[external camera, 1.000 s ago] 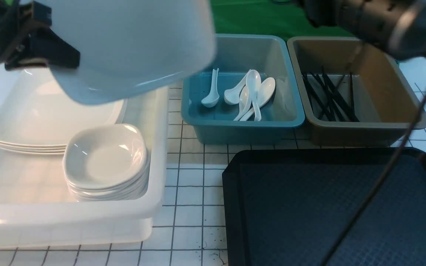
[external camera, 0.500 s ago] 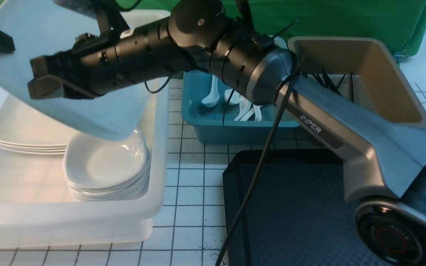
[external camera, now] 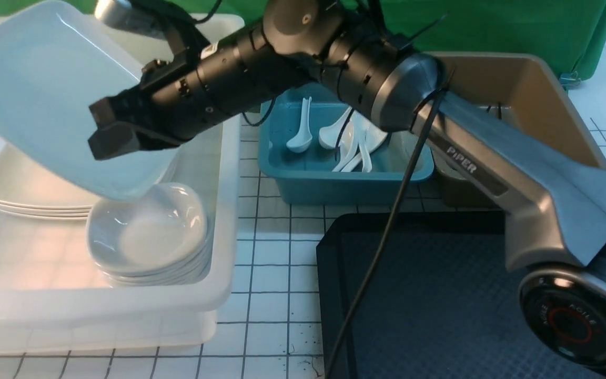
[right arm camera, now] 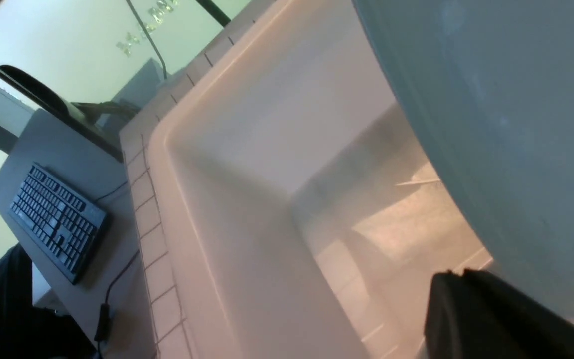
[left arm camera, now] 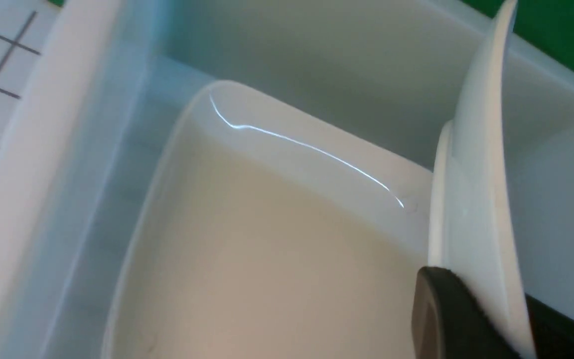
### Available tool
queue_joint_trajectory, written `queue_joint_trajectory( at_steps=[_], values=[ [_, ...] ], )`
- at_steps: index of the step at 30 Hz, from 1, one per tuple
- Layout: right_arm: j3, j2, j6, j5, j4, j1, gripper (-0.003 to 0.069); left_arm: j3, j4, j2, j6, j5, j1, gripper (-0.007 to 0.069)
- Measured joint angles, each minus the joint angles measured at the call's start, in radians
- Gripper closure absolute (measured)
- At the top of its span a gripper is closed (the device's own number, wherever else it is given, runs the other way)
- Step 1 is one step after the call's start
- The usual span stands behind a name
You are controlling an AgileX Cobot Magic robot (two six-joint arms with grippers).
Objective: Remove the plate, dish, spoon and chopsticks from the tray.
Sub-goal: Use the left arm to put the plate into the large storage box on the left
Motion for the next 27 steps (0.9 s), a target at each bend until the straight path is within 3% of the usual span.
queue_joint_trajectory(
  at_steps=[10, 19, 27],
  values=[
    [0.0, -0.121, 0.005, 0.093, -0.078, -0.021, 0.0654, 0.0, -0.042, 0.021, 0.0, -0.063, 0.056, 0.0608],
    [0.046, -0.292, 0.117, 0.209, -0.386, -0.028, 0.0654, 0.0, -0.093, 0.131, 0.0, -0.085, 0.056, 0.0608],
    [0.184, -0.465, 0.138, 0.212, -0.448, -0.029, 0.0653, 0.0, -0.101, 0.186, 0.0, -0.089, 0.056, 0.061]
  ],
)
